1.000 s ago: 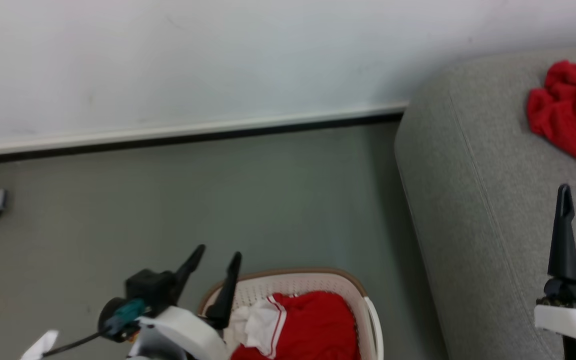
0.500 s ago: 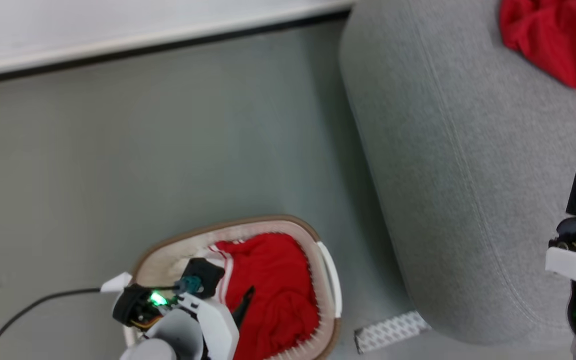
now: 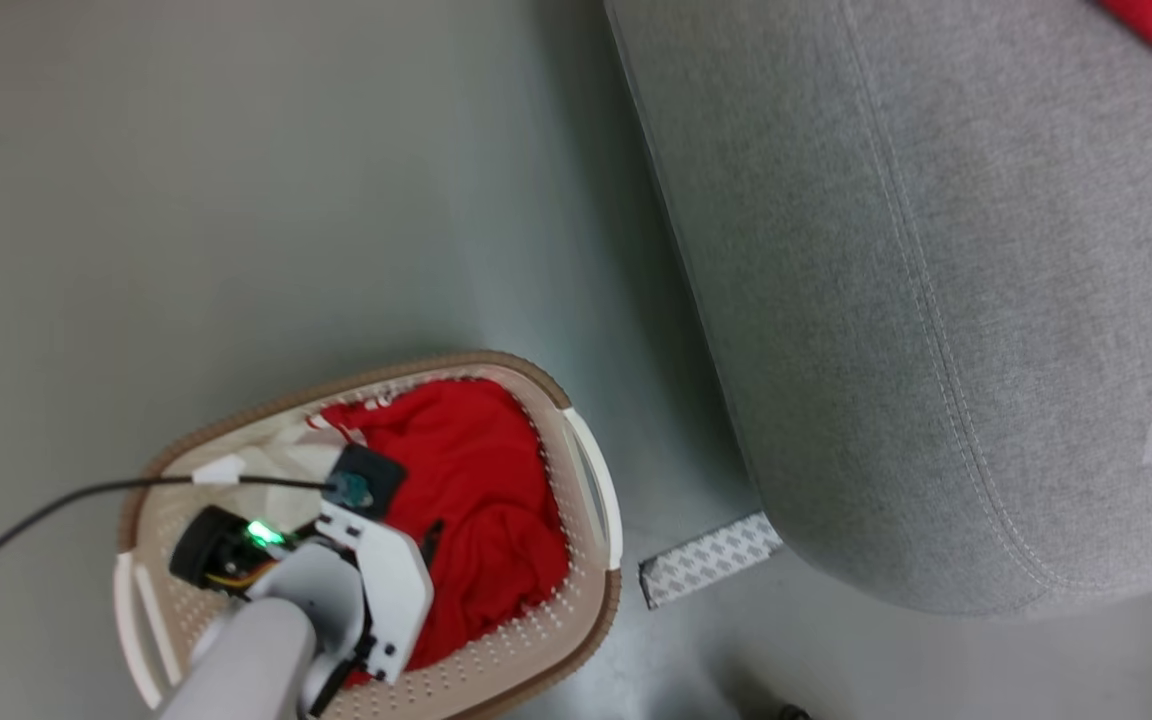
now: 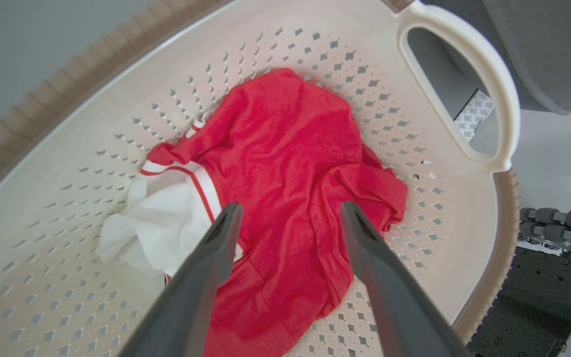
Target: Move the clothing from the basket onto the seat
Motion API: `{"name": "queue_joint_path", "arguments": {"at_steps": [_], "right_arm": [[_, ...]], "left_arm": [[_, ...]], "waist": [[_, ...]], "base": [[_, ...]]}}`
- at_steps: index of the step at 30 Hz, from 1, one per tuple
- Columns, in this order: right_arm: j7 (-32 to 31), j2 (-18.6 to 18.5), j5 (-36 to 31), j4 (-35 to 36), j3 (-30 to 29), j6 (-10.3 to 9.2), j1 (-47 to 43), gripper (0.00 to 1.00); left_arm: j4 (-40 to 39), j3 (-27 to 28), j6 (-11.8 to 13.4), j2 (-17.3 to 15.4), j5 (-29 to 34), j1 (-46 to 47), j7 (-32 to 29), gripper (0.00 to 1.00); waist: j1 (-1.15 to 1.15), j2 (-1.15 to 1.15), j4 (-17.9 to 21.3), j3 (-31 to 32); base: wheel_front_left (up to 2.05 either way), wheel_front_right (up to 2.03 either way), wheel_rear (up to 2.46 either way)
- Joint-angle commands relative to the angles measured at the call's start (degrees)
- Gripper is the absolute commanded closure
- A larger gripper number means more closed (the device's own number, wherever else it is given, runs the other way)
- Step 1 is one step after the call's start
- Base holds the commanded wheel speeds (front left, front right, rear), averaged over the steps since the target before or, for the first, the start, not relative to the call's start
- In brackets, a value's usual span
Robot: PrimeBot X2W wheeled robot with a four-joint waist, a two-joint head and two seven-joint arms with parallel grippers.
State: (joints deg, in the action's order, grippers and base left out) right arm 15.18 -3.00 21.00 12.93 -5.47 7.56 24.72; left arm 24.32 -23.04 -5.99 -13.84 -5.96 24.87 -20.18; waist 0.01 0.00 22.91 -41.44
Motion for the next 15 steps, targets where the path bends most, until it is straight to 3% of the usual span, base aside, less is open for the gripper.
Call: {"name": "queue_joint_path", "arguments": {"at_steps": [1, 15], "right_arm": [[-0.07, 0.13, 1.02, 0.29, 0.06, -0.15, 1.73, 0.00], [-0.07, 0.13, 5.18, 1.27, 1.53, -0.14, 5.05, 0.00]], "left_arm": [[0.60, 0.53, 0.50, -1.19, 0.80, 1.32, -0.58, 0.00], [-0.14, 2.58, 3.04, -5.42, 1.16, 4.47, -4.87, 0.00]], "waist": [[-0.01, 0.00, 1.67, -3.16], [-0.01, 0.00, 5.04, -9.99]], "base": [[0.00, 0.00, 0.00], [0.00, 0.00, 0.00]]}}
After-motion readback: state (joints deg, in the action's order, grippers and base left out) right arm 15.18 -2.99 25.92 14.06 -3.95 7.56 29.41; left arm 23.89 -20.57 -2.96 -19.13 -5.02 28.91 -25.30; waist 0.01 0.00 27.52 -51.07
